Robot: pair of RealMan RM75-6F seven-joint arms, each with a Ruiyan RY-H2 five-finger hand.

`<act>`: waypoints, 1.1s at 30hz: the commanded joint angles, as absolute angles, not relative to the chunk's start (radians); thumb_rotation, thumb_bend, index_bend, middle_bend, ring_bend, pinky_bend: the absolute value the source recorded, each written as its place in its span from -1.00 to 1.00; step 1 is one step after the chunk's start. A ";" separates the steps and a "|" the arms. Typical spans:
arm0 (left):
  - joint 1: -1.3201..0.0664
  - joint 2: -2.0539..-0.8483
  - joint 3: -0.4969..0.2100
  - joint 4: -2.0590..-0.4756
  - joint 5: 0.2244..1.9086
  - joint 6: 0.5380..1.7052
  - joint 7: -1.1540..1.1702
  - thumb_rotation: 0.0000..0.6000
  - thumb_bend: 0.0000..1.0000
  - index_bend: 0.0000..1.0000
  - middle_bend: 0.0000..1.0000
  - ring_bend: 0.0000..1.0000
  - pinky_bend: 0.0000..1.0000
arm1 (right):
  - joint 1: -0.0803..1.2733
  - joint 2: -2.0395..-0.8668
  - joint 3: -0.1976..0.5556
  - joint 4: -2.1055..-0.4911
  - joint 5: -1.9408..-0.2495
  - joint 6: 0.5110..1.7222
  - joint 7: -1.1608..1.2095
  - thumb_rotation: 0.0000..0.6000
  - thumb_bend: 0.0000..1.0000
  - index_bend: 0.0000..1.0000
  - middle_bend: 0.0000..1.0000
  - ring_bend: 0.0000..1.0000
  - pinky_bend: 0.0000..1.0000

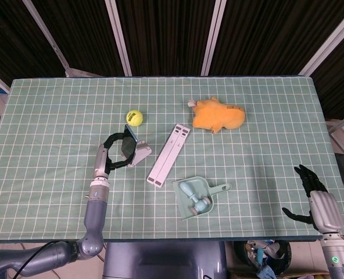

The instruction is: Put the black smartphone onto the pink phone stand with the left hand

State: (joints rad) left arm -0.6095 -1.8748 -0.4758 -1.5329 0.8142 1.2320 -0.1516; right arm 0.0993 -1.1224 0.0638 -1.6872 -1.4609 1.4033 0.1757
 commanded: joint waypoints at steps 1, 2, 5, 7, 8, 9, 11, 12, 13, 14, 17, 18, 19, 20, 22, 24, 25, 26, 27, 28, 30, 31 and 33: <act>-0.603 -1.884 -0.480 -1.521 0.817 1.228 -0.168 1.00 -0.35 -0.12 0.05 -0.84 -0.97 | 0.100 -1.122 0.064 -1.687 -1.460 1.402 0.178 1.00 -0.54 -1.00 -1.00 -1.00 -0.63; -0.600 -1.886 -0.480 -1.517 0.820 1.226 -0.174 1.00 -0.35 -0.12 0.05 -0.84 -0.97 | 0.100 -1.121 0.064 -1.687 -1.459 1.401 0.180 1.00 -0.54 -1.00 -1.00 -1.00 -0.63; -0.593 -1.892 -0.479 -1.507 0.830 1.226 -0.191 1.00 -0.35 -0.12 0.05 -0.84 -0.97 | 0.100 -1.120 0.064 -1.688 -1.460 1.400 0.182 1.00 -0.54 -1.00 -1.00 -1.00 -0.63; -0.587 -1.896 -0.478 -1.499 0.836 1.226 -0.201 1.00 -0.35 -0.12 0.05 -0.84 -0.97 | 0.100 -1.120 0.064 -1.689 -1.461 1.400 0.183 1.00 -0.54 -1.00 -1.00 -1.00 -0.63; -0.584 -1.897 -0.477 -1.496 0.837 1.226 -0.204 1.00 -0.35 -0.12 0.05 -0.84 -0.97 | 0.100 -1.120 0.064 -1.689 -1.461 1.400 0.184 1.00 -0.54 -1.00 -1.00 -1.00 -0.63; -0.582 -1.897 -0.476 -1.493 0.839 1.225 -0.208 1.00 -0.35 -0.12 0.05 -0.84 -0.97 | 0.100 -1.119 0.064 -1.689 -1.461 1.400 0.184 1.00 -0.54 -1.00 -1.00 -1.00 -0.63; -0.577 -1.897 -0.473 -1.481 0.845 1.218 -0.215 1.00 -0.35 -0.12 0.05 -0.84 -0.97 | 0.101 -1.119 0.063 -1.689 -1.461 1.399 0.186 1.00 -0.54 -1.00 -1.00 -1.00 -0.63; -0.574 -1.895 -0.469 -1.476 0.849 1.205 -0.226 1.00 -0.35 -0.12 0.05 -0.84 -0.97 | 0.101 -1.119 0.063 -1.689 -1.463 1.399 0.185 1.00 -0.54 -1.00 -1.00 -1.00 -0.63; -0.572 -1.894 -0.466 -1.471 0.854 1.197 -0.232 1.00 -0.36 -0.12 0.05 -0.84 -0.96 | 0.101 -1.119 0.063 -1.689 -1.463 1.399 0.185 1.00 -0.54 -1.00 -1.00 -1.00 -0.63; -0.572 -1.894 -0.464 -1.467 0.858 1.194 -0.234 1.00 -0.36 -0.12 0.05 -0.84 -0.96 | 0.101 -1.119 0.063 -1.689 -1.463 1.398 0.185 1.00 -0.54 -1.00 -1.00 -1.00 -0.63; -0.568 -1.899 -0.459 -1.453 0.869 1.185 -0.242 1.00 -0.36 -0.12 0.05 -0.84 -0.96 | 0.101 -1.119 0.063 -1.690 -1.462 1.398 0.185 1.00 -0.54 -1.00 -1.00 -1.00 -0.63; -0.568 -1.902 -0.459 -1.449 0.871 1.184 -0.245 1.00 -0.36 -0.12 0.05 -0.84 -0.96 | 0.101 -1.119 0.063 -1.690 -1.462 1.398 0.185 1.00 -0.54 -1.00 -1.00 -1.00 -0.63; -0.568 -1.904 -0.459 -1.445 0.873 1.183 -0.247 1.00 -0.36 -0.12 0.05 -0.84 -0.96 | 0.101 -1.119 0.063 -1.690 -1.462 1.398 0.185 1.00 -0.54 -1.00 -1.00 -1.00 -0.63; -0.568 -1.907 -0.459 -1.441 0.875 1.181 -0.248 1.00 -0.36 -0.12 0.05 -0.84 -0.96 | 0.101 -1.119 0.063 -1.690 -1.462 1.397 0.185 1.00 -0.54 -1.00 -1.00 -1.00 -0.63; -0.567 -1.910 -0.459 -1.434 0.880 1.176 -0.253 1.00 -0.36 -0.12 0.05 -0.84 -0.96 | 0.101 -1.119 0.063 -1.690 -1.461 1.397 0.186 1.00 -0.54 -1.00 -1.00 -1.00 -0.63; -0.567 -1.913 -0.461 -1.430 0.881 1.171 -0.258 1.00 -0.38 -0.12 0.05 -0.84 -0.96 | 0.101 -1.118 0.063 -1.691 -1.460 1.397 0.187 1.00 -0.54 -1.00 -1.00 -1.00 -0.63; -0.566 -1.913 -0.462 -1.428 0.884 1.167 -0.264 1.00 -0.38 -0.12 0.05 -0.84 -0.96 | 0.101 -1.118 0.063 -1.692 -1.459 1.396 0.188 1.00 -0.54 -1.00 -1.00 -1.00 -0.63; -0.566 -1.914 -0.463 -1.426 0.886 1.165 -0.267 1.00 -0.38 -0.12 0.05 -0.84 -0.96 | 0.101 -1.117 0.064 -1.692 -1.459 1.396 0.189 1.00 -0.54 -1.00 -1.00 -1.00 -0.63; -0.565 -1.915 -0.465 -1.421 0.888 1.164 -0.270 1.00 -0.38 -0.12 0.05 -0.84 -0.96 | 0.101 -1.117 0.064 -1.692 -1.459 1.396 0.190 1.00 -0.54 -1.00 -1.00 -1.00 -0.63; -0.565 -1.917 -0.466 -1.417 0.889 1.162 -0.272 1.00 -0.38 -0.12 0.05 -0.84 -0.95 | 0.101 -1.117 0.063 -1.692 -1.459 1.396 0.190 1.00 -0.54 -1.00 -1.00 -1.00 -0.63; -0.564 -1.920 -0.470 -1.410 0.890 1.160 -0.278 1.00 -0.38 -0.12 0.05 -0.84 -0.95 | 0.101 -1.117 0.063 -1.692 -1.460 1.395 0.191 1.00 -0.54 -1.00 -1.00 -1.00 -0.63; -0.564 -1.923 -0.472 -1.405 0.891 1.159 -0.281 1.00 -0.38 -0.12 0.05 -0.84 -0.95 | 0.102 -1.117 0.063 -1.692 -1.460 1.395 0.191 1.00 -0.54 -1.00 -1.00 -1.00 -0.63; -0.564 -1.929 -0.474 -1.397 0.891 1.156 -0.286 1.00 -0.38 -0.12 0.05 -0.84 -0.95 | 0.102 -1.117 0.063 -1.692 -1.460 1.394 0.191 1.00 -0.54 -1.00 -1.00 -1.00 -0.63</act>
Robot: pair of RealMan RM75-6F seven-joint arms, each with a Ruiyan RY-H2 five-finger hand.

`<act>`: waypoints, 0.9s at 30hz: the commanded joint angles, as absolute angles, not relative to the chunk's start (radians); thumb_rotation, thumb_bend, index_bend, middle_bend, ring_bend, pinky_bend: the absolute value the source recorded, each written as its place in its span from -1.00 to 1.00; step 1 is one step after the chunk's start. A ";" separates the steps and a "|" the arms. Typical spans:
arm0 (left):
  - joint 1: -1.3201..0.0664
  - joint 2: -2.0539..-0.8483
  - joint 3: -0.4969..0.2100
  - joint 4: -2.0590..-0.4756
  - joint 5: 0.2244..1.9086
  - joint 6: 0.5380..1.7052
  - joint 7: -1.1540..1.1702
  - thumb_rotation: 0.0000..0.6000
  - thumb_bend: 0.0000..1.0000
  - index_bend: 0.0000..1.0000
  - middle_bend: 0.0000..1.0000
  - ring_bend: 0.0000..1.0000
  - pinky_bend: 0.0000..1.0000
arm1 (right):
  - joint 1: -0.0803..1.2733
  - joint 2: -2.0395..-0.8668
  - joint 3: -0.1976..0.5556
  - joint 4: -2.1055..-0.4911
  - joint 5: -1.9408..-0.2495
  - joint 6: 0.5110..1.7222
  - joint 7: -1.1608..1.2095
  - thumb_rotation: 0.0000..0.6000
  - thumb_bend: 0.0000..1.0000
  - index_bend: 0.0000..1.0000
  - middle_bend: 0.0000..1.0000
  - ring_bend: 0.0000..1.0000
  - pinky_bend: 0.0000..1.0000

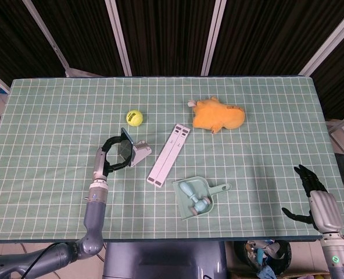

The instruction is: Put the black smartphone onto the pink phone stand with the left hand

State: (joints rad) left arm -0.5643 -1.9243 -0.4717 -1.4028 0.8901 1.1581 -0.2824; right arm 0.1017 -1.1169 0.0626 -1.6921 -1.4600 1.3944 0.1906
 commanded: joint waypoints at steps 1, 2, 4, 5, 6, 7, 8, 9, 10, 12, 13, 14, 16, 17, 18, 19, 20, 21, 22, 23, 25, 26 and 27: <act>-0.564 -1.931 -0.474 -1.394 0.892 1.156 -0.287 1.00 -0.38 -0.12 0.05 -0.84 -0.95 | 0.102 -1.117 0.063 -1.693 -1.459 1.394 0.191 1.00 -0.54 -1.00 -1.00 -1.00 -0.63; -0.564 -1.935 -0.475 -1.390 0.892 1.154 -0.290 1.00 -0.38 -0.12 0.05 -0.84 -0.95 | 0.102 -1.117 0.063 -1.692 -1.459 1.394 0.191 1.00 -0.54 -1.00 -1.00 -1.00 -0.63; -0.567 -1.939 -0.476 -1.382 0.893 1.148 -0.288 1.00 -0.38 -0.12 0.05 -0.84 -0.95 | 0.102 -1.117 0.063 -1.693 -1.458 1.393 0.191 1.00 -0.54 -1.00 -1.00 -1.00 -0.63; -0.568 -1.941 -0.477 -1.380 0.893 1.148 -0.288 1.00 -0.38 -0.12 0.05 -0.84 -0.95 | 0.102 -1.117 0.063 -1.693 -1.458 1.392 0.191 1.00 -0.54 -1.00 -1.00 -1.00 -0.63; -0.568 -1.943 -0.477 -1.376 0.893 1.147 -0.287 1.00 -0.38 -0.12 0.05 -0.84 -0.95 | 0.102 -1.117 0.063 -1.693 -1.458 1.392 0.191 1.00 -0.54 -1.00 -1.00 -1.00 -0.63; -0.568 -1.945 -0.477 -1.373 0.894 1.146 -0.286 1.00 -0.38 -0.12 0.05 -0.84 -0.95 | 0.102 -1.117 0.063 -1.694 -1.458 1.392 0.192 1.00 -0.54 -1.00 -1.00 -1.00 -0.63; -0.569 -1.946 -0.477 -1.372 0.895 1.145 -0.286 1.00 -0.38 -0.12 0.05 -0.84 -0.95 | 0.102 -1.116 0.063 -1.693 -1.458 1.392 0.192 1.00 -0.54 -1.00 -1.00 -1.00 -0.63; -0.570 -1.948 -0.477 -1.369 0.895 1.144 -0.284 1.00 -0.38 -0.12 0.05 -0.84 -0.94 | 0.102 -1.116 0.063 -1.693 -1.458 1.392 0.193 1.00 -0.54 -1.00 -1.00 -1.00 -0.63; -0.570 -1.950 -0.478 -1.366 0.895 1.144 -0.284 1.00 -0.38 -0.12 0.05 -0.84 -0.94 | 0.102 -1.116 0.063 -1.693 -1.458 1.391 0.194 1.00 -0.54 -1.00 -1.00 -1.00 -0.63; -0.570 -1.954 -0.480 -1.360 0.896 1.144 -0.284 1.00 -0.38 -0.12 0.05 -0.84 -0.94 | 0.103 -1.115 0.063 -1.694 -1.458 1.391 0.196 1.00 -0.54 -1.00 -1.00 -1.00 -0.63; -0.569 -1.955 -0.481 -1.356 0.896 1.144 -0.283 1.00 -0.38 -0.12 0.05 -0.84 -0.94 | 0.103 -1.114 0.063 -1.694 -1.458 1.391 0.196 1.00 -0.54 -1.00 -1.00 -1.00 -0.63; -0.569 -1.956 -0.482 -1.354 0.897 1.144 -0.283 1.00 -0.38 -0.12 0.05 -0.84 -0.94 | 0.103 -1.114 0.063 -1.695 -1.457 1.390 0.196 1.00 -0.54 -1.00 -1.00 -1.00 -0.63; -0.569 -1.957 -0.481 -1.350 0.899 1.142 -0.280 1.00 -0.38 -0.12 0.05 -0.84 -0.94 | 0.103 -1.114 0.064 -1.695 -1.454 1.388 0.199 1.00 -0.54 -1.00 -1.00 -1.00 -0.63; -0.569 -1.957 -0.481 -1.349 0.899 1.141 -0.280 1.00 -0.38 -0.12 0.05 -0.84 -0.95 | 0.103 -1.113 0.064 -1.696 -1.454 1.388 0.199 1.00 -0.54 -1.00 -1.00 -1.00 -0.63; -0.569 -1.958 -0.481 -1.347 0.900 1.140 -0.280 1.00 -0.38 -0.12 0.05 -0.84 -0.94 | 0.103 -1.113 0.064 -1.696 -1.454 1.388 0.199 1.00 -0.54 -1.00 -1.00 -1.00 -0.63; -0.569 -1.958 -0.480 -1.346 0.900 1.140 -0.280 1.00 -0.38 -0.12 0.05 -0.84 -0.94 | 0.103 -1.113 0.064 -1.696 -1.454 1.388 0.199 1.00 -0.54 -1.00 -1.00 -1.00 -0.63; -0.568 -1.959 -0.480 -1.344 0.902 1.139 -0.280 1.00 -0.38 -0.12 0.05 -0.84 -0.95 | 0.103 -1.113 0.063 -1.697 -1.455 1.388 0.198 1.00 -0.54 -1.00 -1.00 -1.00 -0.63; -0.569 -1.960 -0.479 -1.342 0.903 1.139 -0.278 1.00 -0.38 -0.12 0.05 -0.84 -0.95 | 0.103 -1.113 0.063 -1.697 -1.455 1.388 0.197 1.00 -0.54 -1.00 -1.00 -1.00 -0.63; -0.569 -1.961 -0.479 -1.340 0.904 1.138 -0.277 1.00 -0.38 -0.12 0.05 -0.84 -0.95 | 0.103 -1.113 0.063 -1.696 -1.455 1.388 0.197 1.00 -0.54 -1.00 -1.00 -1.00 -0.63; -0.568 -1.963 -0.477 -1.337 0.904 1.136 -0.276 1.00 -0.38 -0.12 0.05 -0.84 -0.95 | 0.103 -1.113 0.063 -1.697 -1.455 1.388 0.198 1.00 -0.54 -1.00 -1.00 -1.00 -0.63; -0.568 -1.966 -0.473 -1.333 0.906 1.132 -0.275 1.00 -0.38 -0.12 0.05 -0.84 -0.94 | 0.103 -1.113 0.063 -1.697 -1.454 1.388 0.197 1.00 -0.54 -1.00 -1.00 -1.00 -0.63; -0.567 -1.967 -0.472 -1.332 0.907 1.131 -0.276 1.00 -0.38 -0.13 0.04 -0.85 -0.95 | 0.103 -1.113 0.064 -1.697 -1.453 1.388 0.198 1.00 -0.54 -1.00 -1.00 -1.00 -0.63; -0.567 -1.967 -0.471 -1.332 0.908 1.131 -0.275 1.00 -0.38 -0.14 0.03 -0.86 -0.95 | 0.103 -1.113 0.064 -1.697 -1.453 1.388 0.198 1.00 -0.54 -1.00 -1.00 -1.00 -0.63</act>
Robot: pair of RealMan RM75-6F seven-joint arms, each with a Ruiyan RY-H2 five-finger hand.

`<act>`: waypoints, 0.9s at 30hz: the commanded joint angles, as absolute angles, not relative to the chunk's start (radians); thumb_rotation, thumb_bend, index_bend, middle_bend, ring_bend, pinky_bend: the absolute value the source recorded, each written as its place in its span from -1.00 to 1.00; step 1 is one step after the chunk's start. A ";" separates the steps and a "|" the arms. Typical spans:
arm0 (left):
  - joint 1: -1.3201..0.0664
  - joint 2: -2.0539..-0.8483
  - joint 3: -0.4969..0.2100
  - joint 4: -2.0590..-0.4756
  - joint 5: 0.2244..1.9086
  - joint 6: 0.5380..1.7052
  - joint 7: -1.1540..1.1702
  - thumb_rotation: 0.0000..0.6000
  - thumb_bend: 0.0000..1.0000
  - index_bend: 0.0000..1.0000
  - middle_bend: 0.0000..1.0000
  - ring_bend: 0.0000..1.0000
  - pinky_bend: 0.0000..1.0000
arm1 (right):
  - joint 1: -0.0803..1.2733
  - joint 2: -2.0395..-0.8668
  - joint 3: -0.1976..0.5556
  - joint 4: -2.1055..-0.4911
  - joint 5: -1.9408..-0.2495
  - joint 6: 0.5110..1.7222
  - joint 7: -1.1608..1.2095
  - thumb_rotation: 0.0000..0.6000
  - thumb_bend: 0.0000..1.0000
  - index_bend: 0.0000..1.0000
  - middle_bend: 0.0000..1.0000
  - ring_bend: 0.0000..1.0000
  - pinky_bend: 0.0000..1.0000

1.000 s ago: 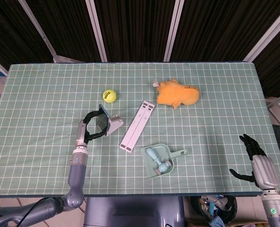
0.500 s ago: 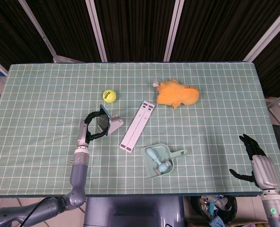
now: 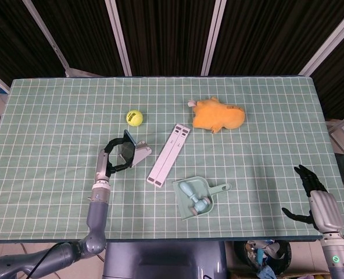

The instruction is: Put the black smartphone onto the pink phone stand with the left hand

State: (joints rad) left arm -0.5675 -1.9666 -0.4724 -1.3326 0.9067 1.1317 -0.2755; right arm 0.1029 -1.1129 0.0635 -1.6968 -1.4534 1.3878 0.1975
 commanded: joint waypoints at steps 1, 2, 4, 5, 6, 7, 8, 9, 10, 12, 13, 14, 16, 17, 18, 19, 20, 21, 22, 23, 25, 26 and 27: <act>-0.566 -1.968 -0.469 -1.332 0.909 1.130 -0.274 1.00 -0.38 -0.15 0.02 -0.86 -0.95 | 0.103 -1.113 0.064 -1.696 -1.453 1.388 0.197 1.00 -0.54 -1.00 -1.00 -1.00 -0.63; -0.566 -1.968 -0.467 -1.332 0.911 1.130 -0.273 1.00 -0.39 -0.17 0.01 -0.87 -0.95 | 0.103 -1.113 0.063 -1.696 -1.453 1.388 0.197 1.00 -0.54 -1.00 -1.00 -1.00 -0.63; -0.565 -1.968 -0.463 -1.331 0.918 1.130 -0.268 1.00 -0.39 -0.19 -0.01 -0.89 -0.95 | 0.103 -1.113 0.063 -1.697 -1.454 1.388 0.197 1.00 -0.54 -1.00 -1.00 -1.00 -0.63; -0.564 -1.968 -0.462 -1.331 0.920 1.131 -0.267 1.00 -0.40 -0.20 -0.02 -0.89 -0.95 | 0.103 -1.113 0.063 -1.697 -1.455 1.389 0.197 1.00 -0.54 -1.00 -1.00 -1.00 -0.63; -0.563 -1.969 -0.461 -1.330 0.921 1.132 -0.266 1.00 -0.41 -0.23 -0.05 -0.91 -0.95 | 0.103 -1.113 0.063 -1.698 -1.455 1.389 0.196 1.00 -0.54 -1.00 -1.00 -1.00 -0.63; -0.562 -1.970 -0.461 -1.331 0.921 1.132 -0.267 1.00 -0.43 -0.27 -0.08 -0.93 -0.95 | 0.103 -1.113 0.063 -1.697 -1.455 1.389 0.196 1.00 -0.54 -1.00 -1.00 -1.00 -0.63; -0.561 -1.970 -0.461 -1.331 0.920 1.133 -0.267 1.00 -0.44 -0.30 -0.11 -0.94 -0.95 | 0.102 -1.113 0.063 -1.697 -1.455 1.389 0.197 1.00 -0.53 -1.00 -1.00 -1.00 -0.63; -0.560 -1.971 -0.461 -1.330 0.920 1.133 -0.266 1.00 -0.46 -0.34 -0.16 -0.96 -0.96 | 0.102 -1.113 0.063 -1.697 -1.455 1.389 0.197 1.00 -0.53 -1.00 -1.00 -1.00 -0.63; -0.559 -1.971 -0.459 -1.328 0.922 1.135 -0.263 1.00 -0.48 -0.39 -0.21 -0.98 -0.97 | 0.102 -1.113 0.063 -1.697 -1.455 1.390 0.198 1.00 -0.53 -1.00 -1.00 -1.00 -0.63; -0.557 -1.972 -0.458 -1.327 0.926 1.138 -0.262 1.00 -0.50 -0.48 -0.30 -1.00 -0.98 | 0.102 -1.113 0.063 -1.698 -1.455 1.390 0.199 1.00 -0.53 -1.00 -1.00 -1.00 -0.63; -0.557 -1.972 -0.458 -1.327 0.927 1.139 -0.262 1.00 -0.51 -0.50 -0.32 -1.00 -0.98 | 0.102 -1.112 0.063 -1.698 -1.455 1.390 0.199 1.00 -0.53 -1.00 -1.00 -1.00 -0.63; -0.556 -1.972 -0.458 -1.328 0.928 1.139 -0.262 1.00 -0.51 -0.56 -0.37 -1.00 -0.99 | 0.102 -1.112 0.063 -1.698 -1.455 1.390 0.199 1.00 -0.53 -1.00 -1.00 -1.00 -0.63; -0.556 -1.971 -0.458 -1.327 0.932 1.142 -0.259 1.00 -0.52 -0.68 -0.44 -1.00 -1.00 | 0.102 -1.112 0.062 -1.698 -1.456 1.389 0.199 1.00 -0.53 -1.00 -1.00 -1.00 -0.63; -0.556 -1.971 -0.458 -1.328 0.934 1.142 -0.256 1.00 -0.53 -0.72 -0.45 -1.00 -1.00 | 0.102 -1.112 0.062 -1.698 -1.455 1.389 0.199 1.00 -0.53 -1.00 -1.00 -1.00 -0.63; -0.556 -1.970 -0.458 -1.330 0.933 1.141 -0.255 1.00 -0.54 -0.77 -0.47 -1.00 -1.00 | 0.102 -1.112 0.062 -1.698 -1.455 1.388 0.200 1.00 -0.53 -1.00 -1.00 -1.00 -0.63; -0.555 -1.969 -0.460 -1.332 0.929 1.139 -0.252 1.00 -0.55 -0.79 -0.50 -1.00 -1.00 | 0.102 -1.112 0.063 -1.699 -1.455 1.388 0.200 1.00 -0.53 -1.00 -1.00 -1.00 -0.63; -0.555 -1.969 -0.463 -1.333 0.922 1.139 -0.245 1.00 -0.55 -0.80 -0.52 -1.00 -1.00 | 0.102 -1.111 0.063 -1.699 -1.454 1.388 0.200 1.00 -0.53 -1.00 -1.00 -1.00 -0.63; -0.556 -1.969 -0.466 -1.334 0.918 1.139 -0.240 1.00 -0.55 -0.82 -0.55 -1.00 -1.00 | 0.102 -1.111 0.063 -1.699 -1.454 1.388 0.200 1.00 -0.53 -1.00 -1.00 -1.00 -0.63; -0.556 -1.968 -0.468 -1.337 0.914 1.139 -0.233 1.00 -0.55 -0.84 -0.58 -1.00 -1.00 | 0.102 -1.111 0.063 -1.699 -1.455 1.388 0.201 1.00 -0.53 -1.00 -1.00 -1.00 -0.63; -0.557 -1.966 -0.467 -1.340 0.912 1.137 -0.227 1.00 -0.55 -0.85 -0.60 -1.00 -1.00 | 0.102 -1.111 0.063 -1.699 -1.455 1.389 0.201 1.00 -0.54 -1.00 -1.00 -1.00 -0.63; -0.557 -1.960 -0.464 -1.346 0.916 1.135 -0.220 1.00 -0.57 -0.91 -0.66 -1.00 -1.00 | 0.102 -1.111 0.063 -1.699 -1.455 1.389 0.201 1.00 -0.54 -1.00 -1.00 -1.00 -0.63; -0.556 -1.957 -0.461 -1.351 0.919 1.133 -0.216 1.00 -0.58 -0.93 -0.69 -1.00 -1.00 | 0.102 -1.111 0.062 -1.700 -1.455 1.388 0.200 1.00 -0.53 -1.00 -1.00 -1.00 -0.63; -0.556 -1.955 -0.460 -1.355 0.920 1.131 -0.214 1.00 -0.59 -0.97 -0.72 -1.00 -1.00 | 0.102 -1.111 0.062 -1.700 -1.455 1.388 0.200 1.00 -0.53 -1.00 -1.00 -1.00 -0.63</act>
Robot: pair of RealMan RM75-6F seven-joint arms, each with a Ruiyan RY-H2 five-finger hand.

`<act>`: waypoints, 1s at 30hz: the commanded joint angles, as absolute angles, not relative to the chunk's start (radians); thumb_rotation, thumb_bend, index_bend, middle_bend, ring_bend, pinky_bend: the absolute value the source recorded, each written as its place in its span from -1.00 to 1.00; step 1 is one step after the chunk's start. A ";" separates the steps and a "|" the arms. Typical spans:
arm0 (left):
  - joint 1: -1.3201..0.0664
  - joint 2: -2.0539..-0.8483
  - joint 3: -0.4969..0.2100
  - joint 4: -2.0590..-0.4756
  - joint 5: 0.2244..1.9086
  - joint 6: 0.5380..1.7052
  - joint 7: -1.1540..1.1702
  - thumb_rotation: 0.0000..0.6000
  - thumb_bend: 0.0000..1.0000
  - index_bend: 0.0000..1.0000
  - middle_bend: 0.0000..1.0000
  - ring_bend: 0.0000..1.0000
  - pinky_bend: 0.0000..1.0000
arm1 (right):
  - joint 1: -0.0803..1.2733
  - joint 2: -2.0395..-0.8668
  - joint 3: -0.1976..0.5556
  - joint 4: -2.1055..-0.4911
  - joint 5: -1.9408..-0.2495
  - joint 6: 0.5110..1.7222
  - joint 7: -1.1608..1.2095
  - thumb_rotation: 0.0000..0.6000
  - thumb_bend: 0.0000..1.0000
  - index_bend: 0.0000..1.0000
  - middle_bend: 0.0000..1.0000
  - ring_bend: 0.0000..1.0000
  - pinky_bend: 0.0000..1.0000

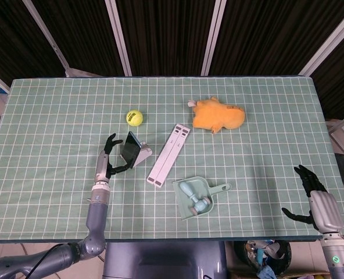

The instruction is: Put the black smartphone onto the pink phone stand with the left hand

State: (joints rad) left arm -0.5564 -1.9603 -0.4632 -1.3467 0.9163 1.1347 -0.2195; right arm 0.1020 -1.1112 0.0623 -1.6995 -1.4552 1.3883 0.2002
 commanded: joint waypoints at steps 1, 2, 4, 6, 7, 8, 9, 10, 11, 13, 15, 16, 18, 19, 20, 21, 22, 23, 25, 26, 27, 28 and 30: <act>-0.556 -1.952 -0.458 -1.359 0.922 1.129 -0.213 1.00 -0.59 -0.98 -0.74 -1.00 -1.00 | 0.102 -1.111 0.062 -1.700 -1.456 1.388 0.199 1.00 -0.53 -1.00 -1.00 -1.00 -0.63; -0.555 -1.949 -0.456 -1.363 0.923 1.129 -0.210 1.00 -0.59 -1.00 -0.76 -1.00 -1.00 | 0.102 -1.112 0.062 -1.699 -1.456 1.389 0.199 1.00 -0.53 -1.00 -1.00 -1.00 -0.63; -0.554 -1.943 -0.452 -1.371 0.929 1.129 -0.202 1.00 -0.62 -1.00 -0.80 -1.00 -1.00 | 0.102 -1.112 0.062 -1.699 -1.456 1.389 0.198 1.00 -0.54 -1.00 -1.00 -1.00 -0.63; -0.553 -1.936 -0.445 -1.378 0.938 1.130 -0.194 1.00 -0.64 -1.00 -0.85 -1.00 -1.00 | 0.101 -1.112 0.062 -1.700 -1.455 1.390 0.199 1.00 -0.53 -1.00 -1.00 -1.00 -0.63; -0.552 -1.931 -0.441 -1.385 0.943 1.130 -0.191 1.00 -0.64 -1.00 -0.87 -1.00 -1.00 | 0.101 -1.112 0.062 -1.700 -1.455 1.390 0.199 1.00 -0.53 -1.00 -1.00 -1.00 -0.63; -0.550 -1.927 -0.439 -1.391 0.945 1.130 -0.191 1.00 -0.64 -1.00 -0.88 -1.00 -1.00 | 0.101 -1.112 0.062 -1.700 -1.455 1.390 0.199 1.00 -0.53 -1.00 -1.00 -1.00 -0.63; -0.546 -1.921 -0.437 -1.402 0.948 1.130 -0.192 1.00 -0.64 -1.00 -0.89 -1.00 -1.00 | 0.101 -1.112 0.062 -1.699 -1.455 1.389 0.199 1.00 -0.53 -1.00 -1.00 -1.00 -0.63; -0.543 -1.916 -0.435 -1.410 0.951 1.132 -0.192 1.00 -0.64 -1.00 -0.89 -1.00 -1.00 | 0.101 -1.112 0.062 -1.699 -1.455 1.389 0.199 1.00 -0.53 -1.00 -1.00 -1.00 -0.63; -0.537 -1.907 -0.433 -1.426 0.954 1.135 -0.194 1.00 -0.64 -1.00 -0.89 -1.00 -1.00 | 0.102 -1.112 0.062 -1.699 -1.455 1.389 0.199 1.00 -0.53 -1.00 -1.00 -1.00 -0.63; -0.523 -1.886 -0.428 -1.459 0.955 1.137 -0.195 1.00 -0.64 -1.00 -0.89 -1.00 -1.00 | 0.102 -1.112 0.062 -1.699 -1.454 1.388 0.200 1.00 -0.54 -1.00 -1.00 -1.00 -0.63; -0.505 -1.855 -0.418 -1.500 0.963 1.145 -0.193 1.00 -0.64 -1.00 -0.89 -1.00 -1.00 | 0.102 -1.111 0.063 -1.699 -1.453 1.388 0.200 1.00 -0.53 -1.00 -1.00 -1.00 -0.63; -0.491 -1.832 -0.412 -1.529 0.969 1.150 -0.193 1.00 -0.64 -1.00 -0.89 -1.00 -1.00 | 0.102 -1.111 0.063 -1.699 -1.452 1.388 0.201 1.00 -0.53 -1.00 -1.00 -1.00 -0.63; -0.464 -1.788 -0.396 -1.582 0.985 1.163 -0.192 1.00 -0.64 -1.00 -0.89 -1.00 -1.00 | 0.102 -1.112 0.064 -1.699 -1.451 1.388 0.199 1.00 -0.53 -1.00 -1.00 -1.00 -0.63; -0.447 -1.757 -0.383 -1.614 0.996 1.167 -0.191 1.00 -0.64 -1.00 -0.89 -1.00 -1.00 | 0.101 -1.112 0.064 -1.699 -1.452 1.389 0.198 1.00 -0.53 -1.00 -1.00 -1.00 -0.63; -0.435 -1.735 -0.374 -1.637 1.002 1.169 -0.192 1.00 -0.64 -1.00 -0.89 -1.00 -1.00 | 0.101 -1.112 0.063 -1.699 -1.452 1.389 0.196 1.00 -0.53 -1.00 -1.00 -1.00 -0.63; -0.416 -1.698 -0.361 -1.673 1.013 1.175 -0.191 1.00 -0.64 -1.00 -0.89 -1.00 -1.00 | 0.101 -1.113 0.063 -1.699 -1.453 1.390 0.194 1.00 -0.53 -1.00 -1.00 -1.00 -0.63; -0.397 -1.661 -0.348 -1.705 1.028 1.182 -0.190 1.00 -0.64 -1.00 -0.89 -1.00 -1.00 | 0.101 -1.113 0.062 -1.698 -1.454 1.390 0.192 1.00 -0.53 -1.00 -1.00 -1.00 -0.63; -0.385 -1.634 -0.339 -1.725 1.042 1.189 -0.189 1.00 -0.63 -1.00 -0.89 -1.00 -1.00 | 0.101 -1.113 0.062 -1.699 -1.454 1.390 0.191 1.00 -0.53 -1.00 -1.00 -1.00 -0.63; -0.352 -1.557 -0.313 -1.766 1.092 1.207 -0.184 1.00 -0.63 -1.00 -0.89 -1.00 -1.00 | 0.099 -1.112 0.063 -1.700 -1.451 1.393 0.190 1.00 -0.53 -1.00 -1.00 -1.00 -0.63; -0.342 -1.529 -0.303 -1.774 1.111 1.214 -0.180 1.00 -0.63 -1.00 -0.89 -1.00 -1.00 | 0.099 -1.112 0.063 -1.700 -1.451 1.393 0.189 1.00 -0.53 -1.00 -1.00 -1.00 -0.63; -0.332 -1.500 -0.293 -1.781 1.131 1.221 -0.175 1.00 -0.63 -1.00 -0.89 -1.00 -1.00 | 0.099 -1.111 0.064 -1.699 -1.451 1.394 0.187 1.00 -0.53 -1.00 -1.00 -1.00 -0.63; -0.321 -1.470 -0.281 -1.786 1.151 1.227 -0.165 1.00 -0.63 -1.00 -0.89 -1.00 -1.00 | 0.099 -1.111 0.064 -1.698 -1.450 1.394 0.184 1.00 -0.54 -1.00 -1.00 -1.00 -0.63; -0.297 -1.391 -0.244 -1.782 1.220 1.248 -0.134 1.00 -0.63 -1.00 -0.89 -1.00 -1.00 | 0.099 -1.113 0.064 -1.695 -1.451 1.396 0.175 1.00 -0.53 -1.00 -1.00 -1.00 -0.63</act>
State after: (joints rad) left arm -0.3442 -1.4873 -0.2987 -1.7598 1.1322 1.2126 -0.1715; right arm 0.0986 -1.1122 0.0639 -1.6969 -1.4503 1.3950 0.1791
